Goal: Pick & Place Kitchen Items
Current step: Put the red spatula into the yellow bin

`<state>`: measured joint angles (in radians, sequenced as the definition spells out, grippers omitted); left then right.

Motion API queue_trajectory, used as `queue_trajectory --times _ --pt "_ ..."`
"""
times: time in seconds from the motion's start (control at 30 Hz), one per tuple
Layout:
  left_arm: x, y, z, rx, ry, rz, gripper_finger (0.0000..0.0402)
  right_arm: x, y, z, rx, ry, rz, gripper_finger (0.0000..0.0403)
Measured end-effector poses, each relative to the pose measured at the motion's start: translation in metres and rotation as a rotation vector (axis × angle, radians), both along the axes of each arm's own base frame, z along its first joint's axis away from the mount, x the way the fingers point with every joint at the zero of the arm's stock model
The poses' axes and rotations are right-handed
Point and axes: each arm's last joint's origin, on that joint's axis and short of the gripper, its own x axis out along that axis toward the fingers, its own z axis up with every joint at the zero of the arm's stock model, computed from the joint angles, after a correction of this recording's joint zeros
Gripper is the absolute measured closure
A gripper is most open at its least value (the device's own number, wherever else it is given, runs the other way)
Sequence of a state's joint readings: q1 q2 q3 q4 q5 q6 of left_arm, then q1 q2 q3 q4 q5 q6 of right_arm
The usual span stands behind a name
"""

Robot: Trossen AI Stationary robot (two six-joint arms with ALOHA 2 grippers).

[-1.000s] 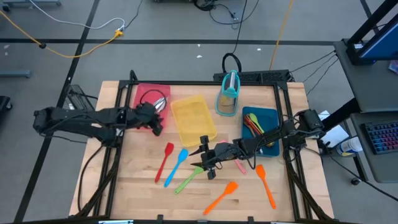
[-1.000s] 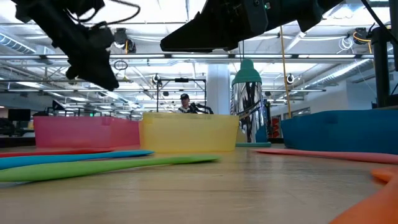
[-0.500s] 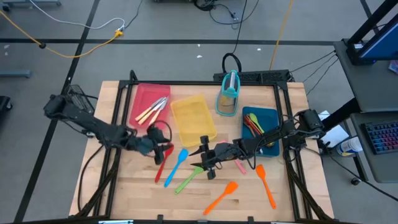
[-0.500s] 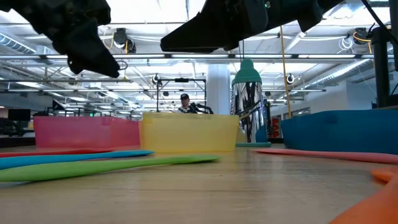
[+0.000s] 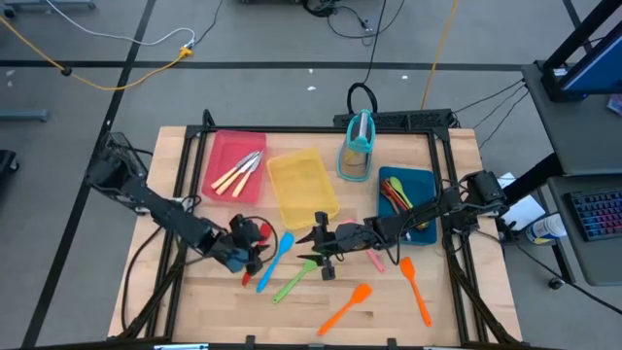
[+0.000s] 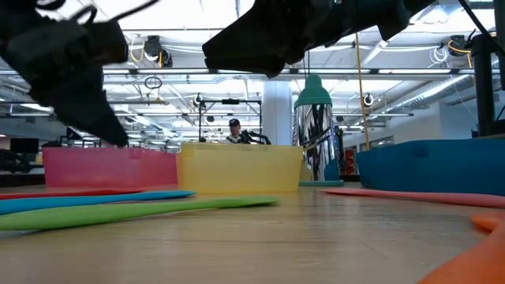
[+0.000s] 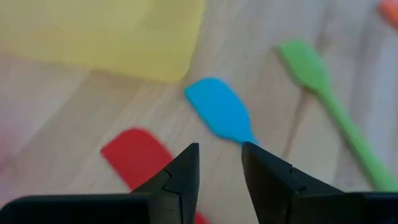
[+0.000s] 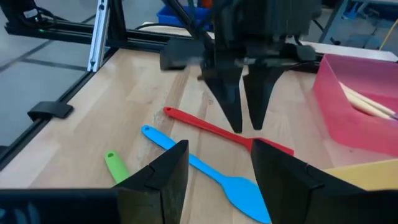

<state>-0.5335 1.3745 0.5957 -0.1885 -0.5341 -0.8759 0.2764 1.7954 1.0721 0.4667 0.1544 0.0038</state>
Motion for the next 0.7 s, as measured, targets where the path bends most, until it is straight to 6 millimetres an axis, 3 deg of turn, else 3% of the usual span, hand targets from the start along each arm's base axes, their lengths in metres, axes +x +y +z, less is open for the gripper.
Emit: queue_trajectory --times 0.37,0.7 --pt "-0.004 0.016 -0.033 0.013 0.162 0.284 0.0277 -0.002 0.005 -0.001 0.010 0.006 0.011 0.0236" --pt "0.004 0.020 -0.041 -0.027 0.133 0.366 0.0277 -0.002 0.005 -0.001 0.009 0.008 0.008 0.0236"
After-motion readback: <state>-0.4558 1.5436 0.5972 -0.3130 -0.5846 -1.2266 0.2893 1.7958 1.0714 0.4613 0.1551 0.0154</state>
